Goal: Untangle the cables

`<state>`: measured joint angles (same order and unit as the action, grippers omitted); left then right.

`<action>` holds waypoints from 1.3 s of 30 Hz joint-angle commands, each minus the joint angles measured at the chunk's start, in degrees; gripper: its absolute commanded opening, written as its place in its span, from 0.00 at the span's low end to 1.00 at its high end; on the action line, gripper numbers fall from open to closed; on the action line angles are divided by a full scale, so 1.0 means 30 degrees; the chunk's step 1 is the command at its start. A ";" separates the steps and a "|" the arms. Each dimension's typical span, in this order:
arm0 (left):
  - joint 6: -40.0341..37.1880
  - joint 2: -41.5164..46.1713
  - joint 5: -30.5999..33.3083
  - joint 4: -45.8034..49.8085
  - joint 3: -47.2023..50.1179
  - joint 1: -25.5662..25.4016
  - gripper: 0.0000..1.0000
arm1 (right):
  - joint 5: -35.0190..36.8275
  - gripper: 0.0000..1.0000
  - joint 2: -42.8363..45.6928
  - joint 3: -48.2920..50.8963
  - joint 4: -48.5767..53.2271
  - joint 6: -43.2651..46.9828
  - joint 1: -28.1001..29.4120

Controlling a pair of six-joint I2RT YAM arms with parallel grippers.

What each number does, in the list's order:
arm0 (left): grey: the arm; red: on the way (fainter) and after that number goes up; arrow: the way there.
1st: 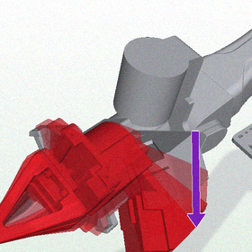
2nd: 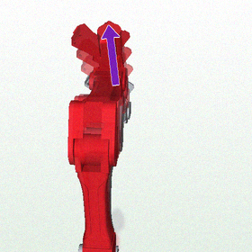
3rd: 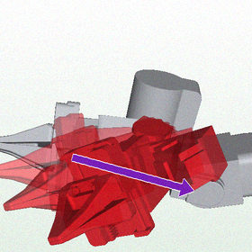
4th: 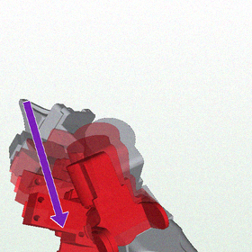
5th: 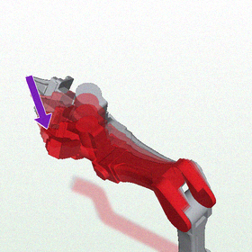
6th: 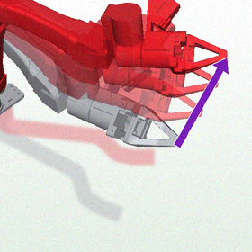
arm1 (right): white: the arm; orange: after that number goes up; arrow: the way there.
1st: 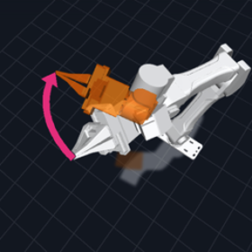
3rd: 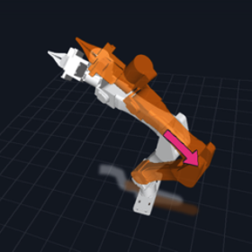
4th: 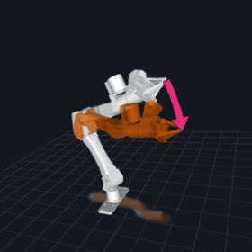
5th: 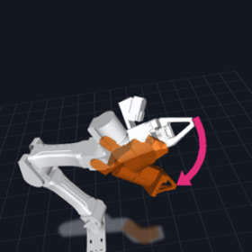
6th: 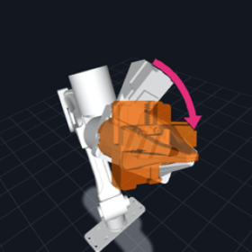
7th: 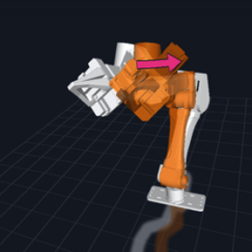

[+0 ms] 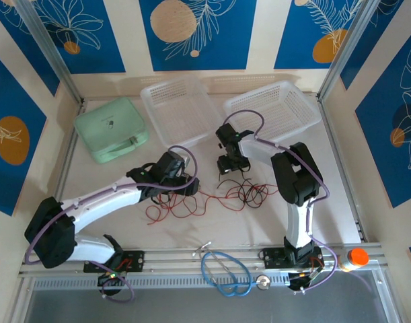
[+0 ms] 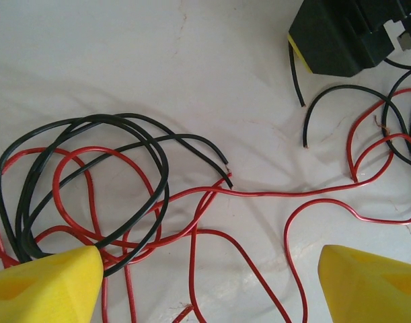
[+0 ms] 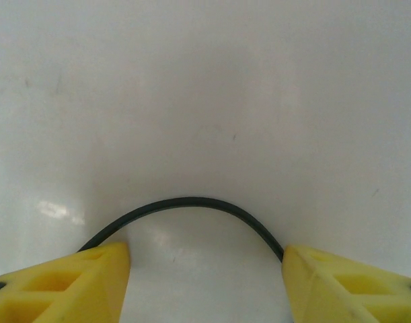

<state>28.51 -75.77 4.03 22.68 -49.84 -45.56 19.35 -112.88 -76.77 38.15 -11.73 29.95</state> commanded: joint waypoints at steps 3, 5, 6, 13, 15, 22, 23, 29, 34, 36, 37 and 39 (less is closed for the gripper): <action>0.0252 0.0632 0.0443 0.0674 0.0210 -0.0134 0.84 | 0.0409 0.62 -0.0252 -0.0317 0.0516 0.0063 -0.0024; 0.0200 0.0480 0.0417 0.0674 0.0098 -0.0131 0.84 | 0.0973 0.62 0.0240 -0.0358 0.1076 -0.0204 0.0077; 0.0207 0.0416 0.0341 0.0674 0.0034 -0.0118 0.83 | 0.1270 0.62 0.0655 -0.0312 0.1380 -0.0440 0.0118; 0.0158 0.0204 -0.0155 0.0209 -0.0107 -0.0135 0.83 | 0.1464 0.63 0.4292 0.0622 0.3631 -0.1748 0.0093; 0.0106 0.0232 -0.0174 0.0196 -0.0143 -0.0128 0.83 | 0.1488 0.63 0.4754 0.0846 0.4143 -0.1883 0.0093; 0.0163 0.0473 -0.0266 0.0015 0.0171 -0.0135 0.83 | 0.1265 0.61 0.3849 0.1436 0.4169 -0.1768 -0.0213; 0.0157 0.0512 -0.0289 0.0001 0.0207 -0.0120 0.84 | 0.1246 0.61 0.3529 0.1400 0.4053 -0.1657 -0.0262; 0.0099 0.0633 -0.0143 0.0147 0.0264 -0.0135 0.83 | 0.1467 0.58 0.1606 0.0753 0.3570 -0.1249 -0.0606; 0.0018 0.0729 -0.0004 0.0255 0.0275 -0.0120 0.84 | 0.1336 0.52 0.0372 0.0660 0.2934 -0.1124 -0.0952; -0.0037 0.0691 0.0060 0.0379 0.0187 -0.0125 0.84 | 0.1096 0.46 0.0030 0.0659 0.2725 -0.1130 -0.1048; -0.0067 0.0680 0.0089 0.0424 0.0180 -0.0133 0.84 | 0.0956 0.43 -0.0104 0.0660 0.2626 -0.1123 -0.1070; -0.0071 0.0703 0.0120 0.0417 0.0128 -0.0130 0.83 | 0.0662 0.35 -0.0312 0.0671 0.2474 -0.1155 -0.1050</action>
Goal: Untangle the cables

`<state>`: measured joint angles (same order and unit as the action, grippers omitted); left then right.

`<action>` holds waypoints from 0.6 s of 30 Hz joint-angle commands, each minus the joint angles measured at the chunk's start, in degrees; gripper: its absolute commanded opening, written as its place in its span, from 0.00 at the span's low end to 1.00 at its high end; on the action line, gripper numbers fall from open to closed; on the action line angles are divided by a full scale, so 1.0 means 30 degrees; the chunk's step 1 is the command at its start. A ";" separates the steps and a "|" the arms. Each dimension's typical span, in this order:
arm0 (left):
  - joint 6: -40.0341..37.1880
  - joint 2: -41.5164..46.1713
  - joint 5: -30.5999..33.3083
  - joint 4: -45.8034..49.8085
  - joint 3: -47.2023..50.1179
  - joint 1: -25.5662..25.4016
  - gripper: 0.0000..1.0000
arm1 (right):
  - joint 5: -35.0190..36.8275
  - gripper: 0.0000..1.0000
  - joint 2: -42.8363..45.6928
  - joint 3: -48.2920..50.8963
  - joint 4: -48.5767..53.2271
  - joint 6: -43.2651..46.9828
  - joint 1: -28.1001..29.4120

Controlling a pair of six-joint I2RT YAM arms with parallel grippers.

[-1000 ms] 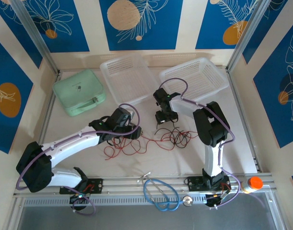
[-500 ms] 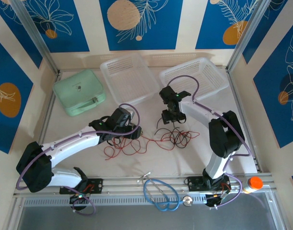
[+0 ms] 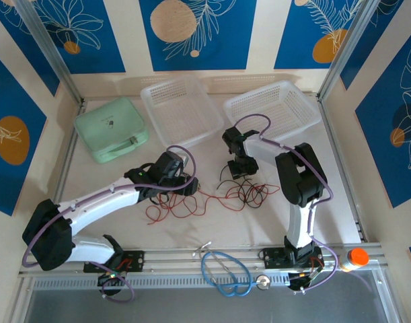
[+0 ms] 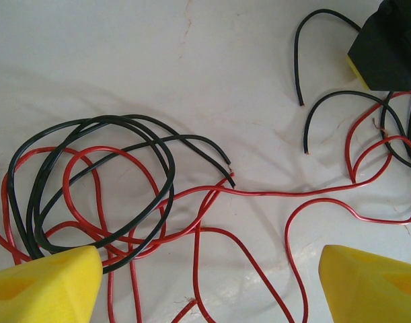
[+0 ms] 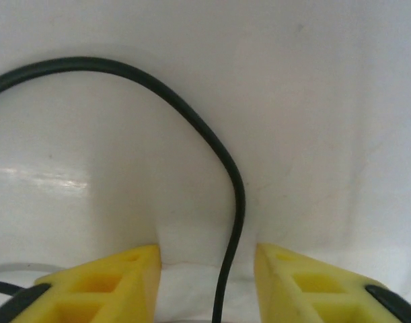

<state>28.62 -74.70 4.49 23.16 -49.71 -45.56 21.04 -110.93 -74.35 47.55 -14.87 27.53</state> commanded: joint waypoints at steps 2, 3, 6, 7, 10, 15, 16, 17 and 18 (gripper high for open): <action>-0.0122 0.0319 -0.0032 0.0250 0.0050 -0.0119 0.84 | -0.0098 0.28 -0.1154 -0.0098 -0.0786 -0.0196 -0.0157; -0.0108 0.0283 -0.0032 0.0221 0.0023 -0.0119 0.84 | -0.0177 0.21 -0.1237 -0.0050 -0.0850 -0.0253 -0.0082; -0.0134 0.0172 -0.0090 0.0220 -0.0037 -0.0117 0.84 | -0.0402 0.06 -0.1495 0.0027 -0.0951 -0.0462 0.0135; -0.0133 0.0165 -0.0120 0.0220 -0.0040 -0.0135 0.84 | -0.0381 0.02 -0.1504 0.0042 -0.0945 -0.0512 0.0218; -0.0136 0.0249 -0.0233 0.0259 -0.0069 -0.0133 0.84 | -0.0160 0.00 -0.1114 -0.0160 -0.0689 -0.0587 0.0613; -0.0591 0.1080 -0.0815 -0.0100 0.0228 -0.0135 0.84 | 0.0351 0.00 0.2241 -0.0960 0.0445 -0.0719 0.1359; -0.0726 0.1342 -0.1079 -0.0324 0.0359 -0.0135 0.84 | 0.0394 0.00 0.3035 -0.1167 0.0687 -0.0829 0.1425; -0.0830 0.1653 -0.1344 -0.0605 0.0531 -0.0135 0.84 | 0.0482 0.00 0.4039 -0.1398 0.0976 -0.0918 0.1484; -0.0922 0.2007 -0.1558 -0.0882 0.0693 -0.0135 0.84 | 0.0517 0.00 0.5156 -0.1766 0.1322 -0.1102 0.1517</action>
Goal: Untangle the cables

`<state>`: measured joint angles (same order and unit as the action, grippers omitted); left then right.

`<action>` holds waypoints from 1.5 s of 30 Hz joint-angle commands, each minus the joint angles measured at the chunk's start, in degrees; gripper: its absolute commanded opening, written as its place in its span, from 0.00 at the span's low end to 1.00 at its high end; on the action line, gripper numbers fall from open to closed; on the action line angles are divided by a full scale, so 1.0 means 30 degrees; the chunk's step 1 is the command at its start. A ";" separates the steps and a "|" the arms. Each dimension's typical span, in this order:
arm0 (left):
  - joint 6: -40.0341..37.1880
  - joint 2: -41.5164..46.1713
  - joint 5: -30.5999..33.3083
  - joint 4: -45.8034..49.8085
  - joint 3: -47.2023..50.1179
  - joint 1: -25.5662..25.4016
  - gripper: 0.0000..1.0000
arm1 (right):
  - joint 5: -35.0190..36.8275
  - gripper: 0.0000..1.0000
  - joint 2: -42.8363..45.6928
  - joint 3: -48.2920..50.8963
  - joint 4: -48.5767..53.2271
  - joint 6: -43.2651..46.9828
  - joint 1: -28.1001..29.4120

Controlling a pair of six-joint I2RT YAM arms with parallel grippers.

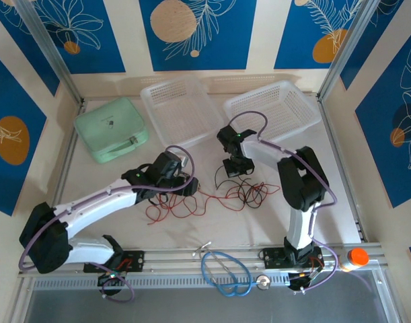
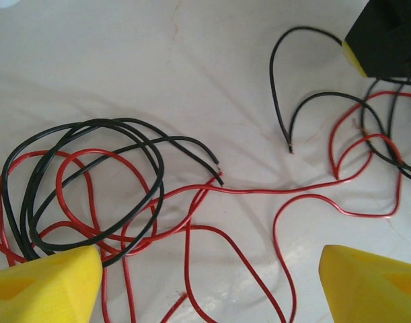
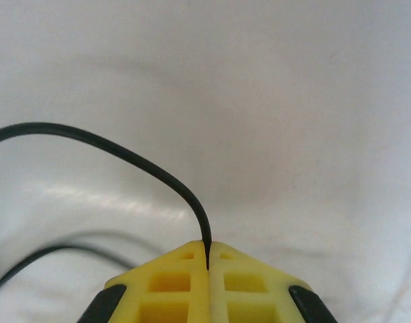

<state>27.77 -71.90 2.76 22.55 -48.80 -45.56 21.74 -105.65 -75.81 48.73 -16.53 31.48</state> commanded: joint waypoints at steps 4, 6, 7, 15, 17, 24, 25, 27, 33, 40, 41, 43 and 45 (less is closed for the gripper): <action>-0.0931 0.2134 -0.1631 -0.1602 0.0962 -0.0109 0.81 | 0.0117 0.00 0.6844 -0.2237 0.1889 -0.1209 0.0242; -0.1131 0.2452 -0.2119 -0.1911 0.1111 -0.0145 0.80 | -0.0393 0.00 0.8551 -0.2720 0.2175 -0.1523 0.0228; -0.1206 0.2514 -0.2320 -0.2047 0.1145 -0.0159 0.80 | -0.0700 0.00 0.9130 -0.2951 0.2213 -0.1649 0.0206; -0.2184 0.2085 -0.4315 -0.4355 0.0993 -0.0655 0.80 | -0.5144 0.00 1.2911 -0.5363 0.2033 -0.3322 -0.0913; -0.2395 0.1737 -0.4886 -0.5161 0.0508 -0.0964 0.80 | -0.6395 0.00 1.3244 -0.5591 0.1694 -0.3984 -0.1217; -0.3507 0.0602 -0.7845 -0.8306 -0.1234 -0.2821 0.91 | -0.7442 0.00 1.4167 -0.4241 -0.0236 -0.6233 -0.1238; -0.3484 0.0499 -0.8249 -0.8695 -0.1305 -0.3086 0.93 | -0.7345 0.00 1.4328 -0.3806 -0.0606 -0.6496 -0.1209; -0.3155 0.0414 -0.8827 -0.9361 -0.1215 -0.3377 0.95 | -0.7246 0.00 1.4571 -0.3079 -0.1117 -0.6951 -0.1151; -0.2386 -0.0937 -0.7246 -0.9496 -0.1083 -0.3417 0.98 | -0.6989 0.00 1.5254 -0.1639 -0.2317 -0.7896 -0.0776; -0.2709 -0.3618 -0.5234 -1.0943 -0.1959 -0.3420 0.99 | -0.6960 0.00 1.5844 -0.1707 -0.2525 -0.8301 -0.0483; -0.2616 -0.3915 -0.5174 -1.1440 -0.2064 -0.3421 0.99 | -0.6927 0.00 1.5955 -0.1673 -0.2503 -0.8359 -0.0483; -0.2305 -0.4276 -0.5170 -1.2546 -0.2162 -0.3419 0.99 | -0.6927 0.00 1.6206 -0.1551 -0.2514 -0.8455 -0.0421; -0.1919 -0.4521 -0.5035 -1.3668 -0.2079 -0.3419 0.94 | -0.6879 0.00 1.6521 -0.1210 -0.2611 -0.8649 -0.0330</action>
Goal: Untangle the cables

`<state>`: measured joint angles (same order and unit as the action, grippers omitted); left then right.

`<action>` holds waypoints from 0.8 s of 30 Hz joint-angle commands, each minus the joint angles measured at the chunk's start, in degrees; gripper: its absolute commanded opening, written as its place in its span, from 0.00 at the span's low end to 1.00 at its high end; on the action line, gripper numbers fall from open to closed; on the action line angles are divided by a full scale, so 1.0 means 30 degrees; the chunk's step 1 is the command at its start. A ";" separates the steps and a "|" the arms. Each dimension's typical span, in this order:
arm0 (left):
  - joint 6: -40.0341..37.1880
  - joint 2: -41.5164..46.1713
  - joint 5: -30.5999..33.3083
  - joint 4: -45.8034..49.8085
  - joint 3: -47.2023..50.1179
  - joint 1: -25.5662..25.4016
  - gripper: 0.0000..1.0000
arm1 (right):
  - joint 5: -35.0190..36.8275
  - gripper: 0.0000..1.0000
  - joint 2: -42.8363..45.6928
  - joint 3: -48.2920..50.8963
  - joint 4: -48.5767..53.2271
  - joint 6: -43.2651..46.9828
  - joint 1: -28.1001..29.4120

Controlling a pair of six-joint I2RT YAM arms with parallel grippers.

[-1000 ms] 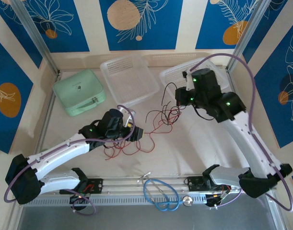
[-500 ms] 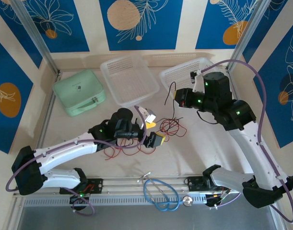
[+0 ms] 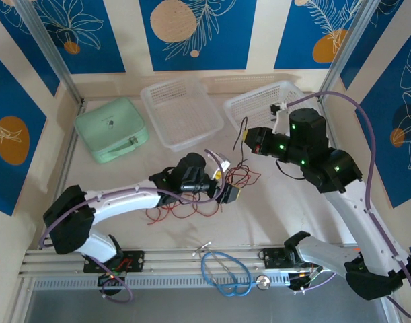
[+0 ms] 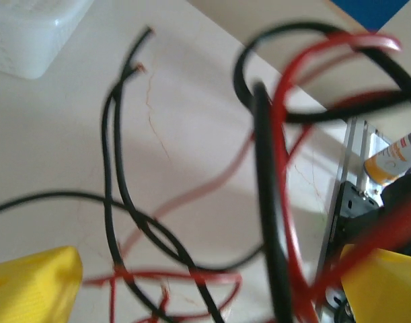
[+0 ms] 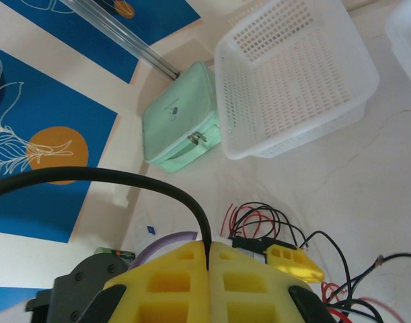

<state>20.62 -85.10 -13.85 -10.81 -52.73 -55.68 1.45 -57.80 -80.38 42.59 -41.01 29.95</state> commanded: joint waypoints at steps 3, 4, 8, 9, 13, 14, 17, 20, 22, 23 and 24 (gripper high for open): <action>0.0978 -0.0219 0.1143 -0.3826 -0.0328 -0.0043 0.63 | 0.0090 0.00 0.1069 0.0731 -0.0606 -0.0684 0.0210; 0.1132 -0.0158 0.1448 -0.4045 -0.0119 -0.0060 0.49 | 0.0234 0.00 0.1224 0.0743 -0.0506 -0.0656 0.0212; 0.1271 0.0452 0.2326 -0.3690 0.0982 -0.0052 0.17 | 0.1369 0.00 0.1736 0.0402 0.0139 -0.0410 0.0181; 0.1245 0.0658 0.2544 -0.3395 0.1290 -0.0046 0.13 | 0.1777 0.00 0.1887 0.0293 0.0331 -0.0299 0.0153; 0.1356 0.1970 0.3928 -0.2215 0.3252 -0.0014 0.09 | 0.4003 0.00 0.2397 -0.0316 0.0941 0.0233 -0.0255; 0.1402 0.2376 0.4228 -0.1924 0.3823 0.0002 0.09 | 0.4465 0.00 0.2483 -0.0462 0.0980 0.0379 -0.0434; 0.1446 0.3579 0.5195 -0.0795 0.5127 0.0015 0.09 | 0.5248 0.00 0.2534 -0.0694 0.1004 0.0590 -0.1175; 0.1417 0.4809 0.6213 0.0370 0.6029 0.0004 0.11 | 0.5461 0.00 0.2492 -0.0666 0.0588 0.0551 -0.1947; 0.1417 0.5548 0.6945 0.1171 0.6493 0.0015 0.12 | 0.5327 0.00 0.2436 -0.0688 0.0170 0.0408 -0.2466; 0.1417 0.5933 0.7369 0.1499 0.6725 0.0015 0.12 | 0.5246 0.00 0.2421 -0.0731 -0.0028 0.0344 -0.2697; 0.1439 0.6249 0.7720 0.1795 0.6923 0.0015 0.12 | 0.5158 0.00 0.2393 -0.0795 -0.0180 0.0291 -0.2923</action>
<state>24.16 -68.23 3.36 -13.54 -34.41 -55.68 13.72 -51.27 -80.36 46.57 -40.51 23.05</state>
